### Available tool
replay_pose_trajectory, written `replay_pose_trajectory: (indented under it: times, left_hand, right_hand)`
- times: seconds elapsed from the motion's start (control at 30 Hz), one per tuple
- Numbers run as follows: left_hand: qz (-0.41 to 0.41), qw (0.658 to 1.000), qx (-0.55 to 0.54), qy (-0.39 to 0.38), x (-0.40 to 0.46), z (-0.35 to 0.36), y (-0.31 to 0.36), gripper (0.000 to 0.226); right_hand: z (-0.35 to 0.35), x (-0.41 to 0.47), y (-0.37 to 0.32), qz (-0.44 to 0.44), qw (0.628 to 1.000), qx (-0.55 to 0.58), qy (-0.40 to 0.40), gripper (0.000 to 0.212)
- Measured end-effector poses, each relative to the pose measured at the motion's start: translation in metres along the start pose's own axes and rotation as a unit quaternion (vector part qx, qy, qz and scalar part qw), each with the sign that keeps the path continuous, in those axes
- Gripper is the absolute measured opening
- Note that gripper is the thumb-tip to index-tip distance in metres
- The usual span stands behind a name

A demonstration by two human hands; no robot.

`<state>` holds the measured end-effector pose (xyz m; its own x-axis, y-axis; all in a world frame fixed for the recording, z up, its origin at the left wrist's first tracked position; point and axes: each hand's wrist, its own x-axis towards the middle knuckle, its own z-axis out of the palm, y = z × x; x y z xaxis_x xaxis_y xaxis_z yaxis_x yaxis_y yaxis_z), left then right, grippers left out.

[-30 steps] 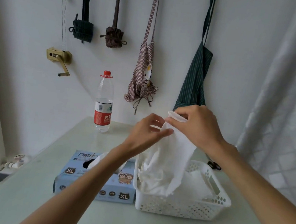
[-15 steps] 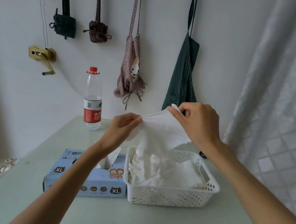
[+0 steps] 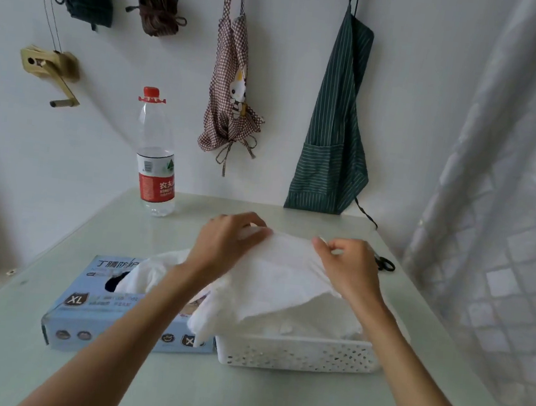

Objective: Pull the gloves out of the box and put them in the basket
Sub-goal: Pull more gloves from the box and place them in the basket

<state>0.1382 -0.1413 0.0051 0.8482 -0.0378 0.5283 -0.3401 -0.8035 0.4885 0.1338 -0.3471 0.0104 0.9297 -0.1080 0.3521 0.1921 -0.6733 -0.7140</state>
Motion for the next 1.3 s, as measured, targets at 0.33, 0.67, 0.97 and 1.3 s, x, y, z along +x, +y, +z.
replay_pose_trajectory:
  times: [0.33,0.67,0.97,1.3]
  left_hand:
    - [0.123,0.976,0.149,-0.1,0.027,0.084,0.012,0.042]
    - [0.137,0.989,0.037,-0.047,0.01,0.035,-0.005,0.021]
    - [0.113,0.846,0.27,-0.446,-0.023,0.039,-0.002,0.089]
    - [0.062,0.829,0.298,-0.469,-0.034,0.056,0.001,0.088]
  right_hand:
    - [-0.014,0.003,0.063,-0.047,0.947,-0.315,0.04,0.034]
    - [-0.024,0.006,0.067,-0.096,0.949,-0.298,0.042,0.032]
    - [-0.013,-0.004,0.061,0.016,0.829,-0.273,-0.488,0.079]
    - [-0.001,0.011,0.081,0.023,0.761,-0.368,-0.533,0.096]
